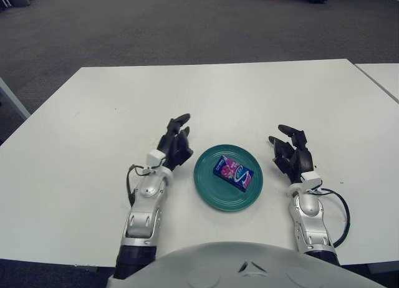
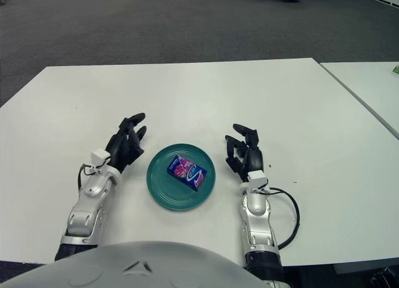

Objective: Put the gum into the plate.

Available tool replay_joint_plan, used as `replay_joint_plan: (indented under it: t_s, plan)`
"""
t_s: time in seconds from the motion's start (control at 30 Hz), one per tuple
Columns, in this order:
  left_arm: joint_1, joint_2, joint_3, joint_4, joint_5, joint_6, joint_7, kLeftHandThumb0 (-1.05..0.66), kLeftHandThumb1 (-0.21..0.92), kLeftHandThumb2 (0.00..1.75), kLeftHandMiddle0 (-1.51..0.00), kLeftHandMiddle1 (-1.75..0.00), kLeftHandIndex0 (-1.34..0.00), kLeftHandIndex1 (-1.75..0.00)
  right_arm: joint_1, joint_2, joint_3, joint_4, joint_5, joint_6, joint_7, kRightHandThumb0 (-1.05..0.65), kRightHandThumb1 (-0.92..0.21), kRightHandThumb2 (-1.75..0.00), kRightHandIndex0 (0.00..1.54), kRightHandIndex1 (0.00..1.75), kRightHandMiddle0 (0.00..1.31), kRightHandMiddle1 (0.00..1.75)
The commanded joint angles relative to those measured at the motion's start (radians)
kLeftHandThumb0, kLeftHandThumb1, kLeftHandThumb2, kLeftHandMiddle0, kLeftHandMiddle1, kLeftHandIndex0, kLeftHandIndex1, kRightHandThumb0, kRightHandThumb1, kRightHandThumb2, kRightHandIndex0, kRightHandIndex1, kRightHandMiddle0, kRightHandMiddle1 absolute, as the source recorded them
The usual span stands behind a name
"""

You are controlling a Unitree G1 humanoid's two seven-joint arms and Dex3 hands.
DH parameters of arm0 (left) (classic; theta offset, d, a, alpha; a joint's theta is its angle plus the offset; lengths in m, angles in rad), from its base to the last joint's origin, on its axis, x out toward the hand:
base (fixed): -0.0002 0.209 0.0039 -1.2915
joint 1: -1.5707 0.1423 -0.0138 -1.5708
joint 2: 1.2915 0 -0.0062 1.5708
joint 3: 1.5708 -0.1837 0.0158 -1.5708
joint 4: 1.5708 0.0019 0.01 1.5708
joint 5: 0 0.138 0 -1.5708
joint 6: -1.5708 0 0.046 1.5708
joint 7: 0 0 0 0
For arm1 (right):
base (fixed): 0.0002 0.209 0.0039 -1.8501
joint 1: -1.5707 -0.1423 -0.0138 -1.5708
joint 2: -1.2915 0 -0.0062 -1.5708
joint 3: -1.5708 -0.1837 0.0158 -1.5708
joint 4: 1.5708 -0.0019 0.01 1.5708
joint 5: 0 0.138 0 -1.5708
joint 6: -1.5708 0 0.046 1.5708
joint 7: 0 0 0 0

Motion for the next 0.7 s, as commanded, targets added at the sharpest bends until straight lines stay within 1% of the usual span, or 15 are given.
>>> replay_joint_plan:
  t_s: [0.0, 0.07, 0.13, 0.23, 0.3, 0.33, 0.47, 0.53, 0.67]
  plan:
    - [0.031, 0.01, 0.019, 0.119, 0.017, -0.126, 0.046, -0.92, 0.92, 1.1, -0.48, -0.25, -0.13, -1.04, 0.086, 0.018, 0.004, 0.096, 0.003, 0.064, -0.003, -0.63, -0.92, -0.66, 0.48, 0.51, 0.02, 1.07]
    - [0.044, 0.008, 0.018, 0.161, 0.036, -0.194, 0.074, -0.91, 0.92, 1.09, -0.46, -0.34, -0.15, -1.04, 0.087, 0.019, 0.003, 0.097, 0.004, 0.062, -0.002, -0.64, -0.92, -0.65, 0.48, 0.52, 0.02, 1.07]
    - [0.059, 0.006, 0.018, 0.2, 0.052, -0.25, 0.101, -0.89, 0.92, 1.08, -0.43, -0.5, -0.19, -1.06, 0.09, 0.018, 0.002, 0.097, 0.007, 0.061, -0.001, -0.64, -0.92, -0.65, 0.48, 0.52, 0.02, 1.07]
    - [0.079, 0.003, 0.024, 0.221, 0.056, -0.291, 0.129, -0.87, 0.92, 1.08, -0.4, -0.64, -0.22, -1.08, 0.093, 0.017, -0.002, 0.097, 0.009, 0.06, 0.001, -0.64, -0.92, -0.65, 0.48, 0.52, 0.02, 1.07]
    - [0.099, 0.008, 0.028, 0.234, 0.059, -0.321, 0.141, -0.86, 0.92, 1.07, -0.39, -0.68, -0.23, -1.09, 0.094, 0.016, -0.004, 0.097, 0.009, 0.061, 0.0, -0.64, -0.92, -0.65, 0.48, 0.52, 0.02, 1.07]
    - [0.11, 0.011, 0.028, 0.241, 0.063, -0.337, 0.146, -0.86, 0.92, 1.07, -0.39, -0.73, -0.22, -1.1, 0.094, 0.015, -0.005, 0.097, 0.008, 0.061, -0.001, -0.64, -0.92, -0.65, 0.49, 0.52, 0.02, 1.07]
    - [0.143, 0.007, 0.007, 0.245, 0.103, -0.366, 0.178, -0.85, 0.92, 1.07, -0.37, -0.84, -0.21, -1.14, 0.095, 0.012, -0.007, 0.1, 0.006, 0.06, -0.002, -0.62, -0.92, -0.65, 0.49, 0.53, 0.02, 1.07]
    - [0.158, 0.003, -0.006, 0.242, 0.125, -0.375, 0.194, -0.85, 0.92, 1.06, -0.34, -0.93, -0.2, -1.17, 0.094, 0.01, -0.009, 0.103, 0.007, 0.059, -0.001, -0.62, -0.92, -0.66, 0.48, 0.53, 0.02, 1.06]
    - [0.183, -0.01, -0.027, 0.224, 0.16, -0.385, 0.227, -0.84, 0.92, 1.06, -0.35, -1.05, -0.2, -1.22, 0.094, 0.005, -0.012, 0.106, 0.009, 0.063, 0.004, -0.62, -0.92, -0.66, 0.48, 0.53, 0.02, 1.06]
